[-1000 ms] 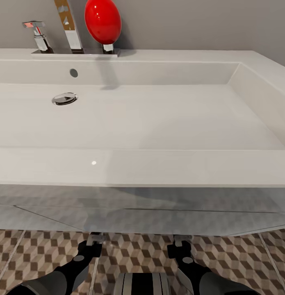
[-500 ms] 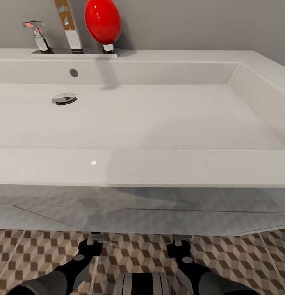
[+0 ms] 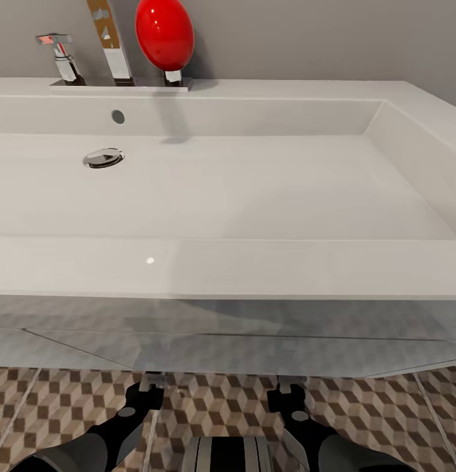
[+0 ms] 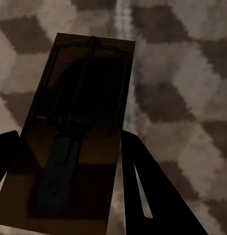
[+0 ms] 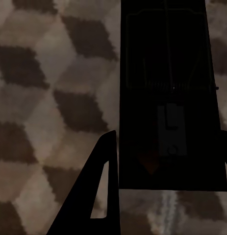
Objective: Take the four mousetraps from the cabinet in the bathroom and place them on the bathroom floor. Make sure all four end up on the same floor surface, and ensure that at least two of them are either under or directly next to the same bathroom sink.
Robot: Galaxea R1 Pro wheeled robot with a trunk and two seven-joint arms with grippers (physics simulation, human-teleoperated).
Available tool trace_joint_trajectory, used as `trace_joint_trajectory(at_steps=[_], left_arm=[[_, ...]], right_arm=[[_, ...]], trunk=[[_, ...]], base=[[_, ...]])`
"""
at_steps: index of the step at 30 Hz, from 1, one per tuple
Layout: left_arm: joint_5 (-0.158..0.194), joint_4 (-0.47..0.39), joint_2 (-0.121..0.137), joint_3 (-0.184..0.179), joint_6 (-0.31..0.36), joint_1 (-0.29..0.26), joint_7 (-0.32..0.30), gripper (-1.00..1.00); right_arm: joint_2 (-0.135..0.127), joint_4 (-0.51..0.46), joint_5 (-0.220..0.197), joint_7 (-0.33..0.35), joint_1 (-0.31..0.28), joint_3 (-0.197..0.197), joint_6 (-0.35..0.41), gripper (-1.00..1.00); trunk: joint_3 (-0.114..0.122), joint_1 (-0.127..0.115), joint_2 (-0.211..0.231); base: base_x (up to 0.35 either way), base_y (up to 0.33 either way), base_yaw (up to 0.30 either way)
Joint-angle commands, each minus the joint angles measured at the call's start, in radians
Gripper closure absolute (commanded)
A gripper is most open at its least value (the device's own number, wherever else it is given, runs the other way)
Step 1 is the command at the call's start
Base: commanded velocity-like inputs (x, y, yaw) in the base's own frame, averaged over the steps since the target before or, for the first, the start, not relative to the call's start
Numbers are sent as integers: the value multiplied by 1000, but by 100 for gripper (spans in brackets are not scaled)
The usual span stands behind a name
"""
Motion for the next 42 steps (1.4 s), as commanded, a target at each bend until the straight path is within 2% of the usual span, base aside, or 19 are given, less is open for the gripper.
trace_joint_trajectory(at_steps=[1,5,8,31,34,42], left_arm=[[2,-1,0,-9,-2,0,7,100],[2,-10,0,-9,-2,0,7,100],[7,-27,-10,-8,-8,-15,0,100],[11,-67,-17,2,-6,-22,-1,100],[17,-65,-16,3,-6,-22,-2,100],[80,-34,-12,4,-4,-23,-31,100]], right_arm=[[0,1,9,-6,-1,1,-1,100],[0,1,8,-7,-1,1,0,100],[14,-13,2,-12,-8,-8,-10,100],[11,-52,0,-11,-16,-8,-9,100],[11,-52,0,-12,-16,-7,-12,100],[2,-37,-5,-14,-16,-8,-19,100]], trunk=[[-1,0,0],[-1,0,0],[-1,0,0],[-1,0,0],[-1,0,0],[-1,0,0]], base=[[0,0,0],[0,0,0],[0,0,0],[0,0,0],[0,0,0],[0,0,0]])
